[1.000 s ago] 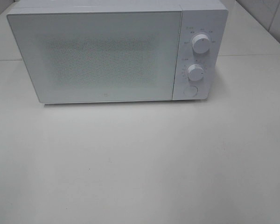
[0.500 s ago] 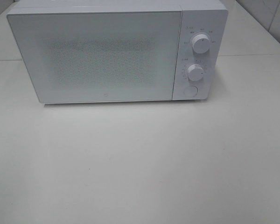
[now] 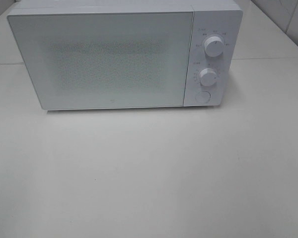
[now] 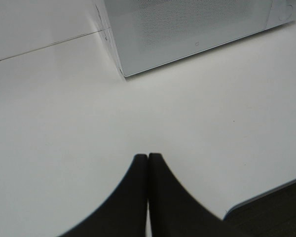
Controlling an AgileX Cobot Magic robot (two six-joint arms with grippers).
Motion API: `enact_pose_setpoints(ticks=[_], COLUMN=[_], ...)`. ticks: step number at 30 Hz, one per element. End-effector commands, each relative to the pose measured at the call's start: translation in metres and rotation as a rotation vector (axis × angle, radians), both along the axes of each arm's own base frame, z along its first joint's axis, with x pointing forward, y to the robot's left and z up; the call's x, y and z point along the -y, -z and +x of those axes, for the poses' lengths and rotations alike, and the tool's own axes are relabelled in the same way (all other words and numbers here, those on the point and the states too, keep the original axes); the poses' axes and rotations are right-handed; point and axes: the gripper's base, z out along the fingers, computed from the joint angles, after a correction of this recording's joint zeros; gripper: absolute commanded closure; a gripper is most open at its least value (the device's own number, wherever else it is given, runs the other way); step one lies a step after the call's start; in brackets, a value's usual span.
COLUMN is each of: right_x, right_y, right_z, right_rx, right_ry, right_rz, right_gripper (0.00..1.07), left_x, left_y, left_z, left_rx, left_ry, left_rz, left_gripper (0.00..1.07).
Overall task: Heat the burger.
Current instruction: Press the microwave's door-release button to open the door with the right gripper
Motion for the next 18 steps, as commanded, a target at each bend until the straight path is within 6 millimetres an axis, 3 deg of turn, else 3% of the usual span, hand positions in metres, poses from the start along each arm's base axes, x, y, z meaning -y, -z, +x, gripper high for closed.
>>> enact_pose_setpoints(ticks=[1,18], right_x=[0.0005,0.0005], right_y=[0.0002,0.0001], right_z=[-0.0029,-0.0028], right_rx=[0.041,0.042], right_ry=[-0.003,-0.003], right_rz=[-0.008,-0.007], right_gripper=[0.46,0.46], left_x=[0.0008,0.0008], left_y=[-0.0005,-0.0005], left_z=[-0.0007,-0.0007], left_rx=[0.017,0.017], left_ry=[0.001,0.001], left_rz=[-0.013,-0.013], left_gripper=[1.06,1.06])
